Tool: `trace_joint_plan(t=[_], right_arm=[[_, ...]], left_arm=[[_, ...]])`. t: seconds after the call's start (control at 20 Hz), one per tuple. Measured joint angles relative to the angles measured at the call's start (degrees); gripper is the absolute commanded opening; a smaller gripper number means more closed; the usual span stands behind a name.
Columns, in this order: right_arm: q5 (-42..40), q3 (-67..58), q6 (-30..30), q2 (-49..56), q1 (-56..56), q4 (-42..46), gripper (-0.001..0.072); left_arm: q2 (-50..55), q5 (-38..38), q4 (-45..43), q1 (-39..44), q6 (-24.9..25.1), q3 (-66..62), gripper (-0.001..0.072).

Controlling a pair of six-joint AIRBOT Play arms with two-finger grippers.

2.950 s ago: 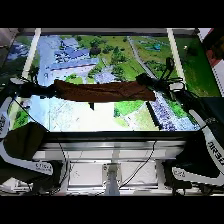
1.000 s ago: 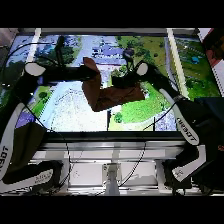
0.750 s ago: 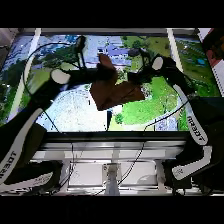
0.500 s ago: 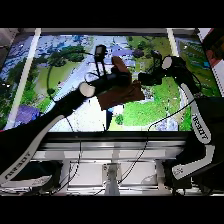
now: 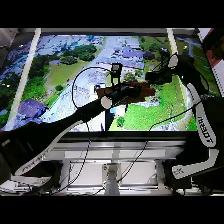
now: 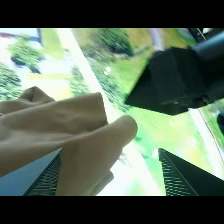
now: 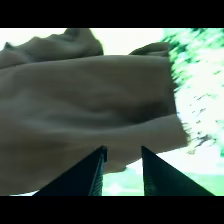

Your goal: Fold the clothes and pants, and hang the long-sleeved shirts on hangers.

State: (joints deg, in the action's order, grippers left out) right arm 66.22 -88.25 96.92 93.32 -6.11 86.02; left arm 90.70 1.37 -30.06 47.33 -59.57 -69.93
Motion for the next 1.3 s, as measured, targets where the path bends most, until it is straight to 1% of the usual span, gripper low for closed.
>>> trace_joint_plan(t=[0.05,0.1,0.3,0.4,0.5,0.55,0.6,0.7,0.8,1.0,1.3], right_arm=[[-0.15,0.0,-0.02,-0.42,0.02,1.51,0.0471],[-0.09,0.0,-0.07,-0.68,0.11,2.91,0.0515],[2.01,0.0,-1.46,-0.42,3.06,5.14,0.0516],[4.46,0.04,-2.54,0.52,6.49,2.54,0.0519],[6.62,0.04,-4.07,2.03,10.93,-3.85,0.0644],[7.32,0.04,-4.87,2.82,13.09,-7.98,0.0648],[7.91,0.04,-5.68,3.67,15.13,-11.93,0.0674],[9.38,0.04,-7.56,5.57,18.47,-19.23,0.0678],[10.12,0.04,-8.87,7.43,19.93,-23.78,0.0678],[9.66,0.02,-10.05,11.06,19.41,-30.12,0.0678],[8.02,0.04,-10.58,16.02,12.66,-36.24,0.0678]], left_arm=[[-0.5,0.15,0.0,-0.39,0.0,0.0,0.0704],[-1.14,0.24,0.0,-0.94,0.0,0.0,0.0704],[-3.96,0.46,0.0,-3.63,0.0,0.0,0.0704],[-5.31,0.55,0.0,-4.81,0.0,0.0,0.0703],[-6.25,0.52,-0.02,-5.66,0.0,0.0,0.0703],[-6.56,0.48,-0.02,-5.97,0.0,0.0,0.0704],[-6.8,0.26,-0.02,-6.19,-0.02,0.0,0.0704],[-7.04,-0.13,-0.04,-6.43,-0.02,0.0,0.0703],[-7.17,-0.31,-0.04,-6.56,-0.02,0.0,0.0703],[-7.26,-0.5,-0.39,-6.67,-0.02,0.0,0.0703],[-7.3,-0.55,-2.05,-6.67,0.0,0.0,0.0703]])
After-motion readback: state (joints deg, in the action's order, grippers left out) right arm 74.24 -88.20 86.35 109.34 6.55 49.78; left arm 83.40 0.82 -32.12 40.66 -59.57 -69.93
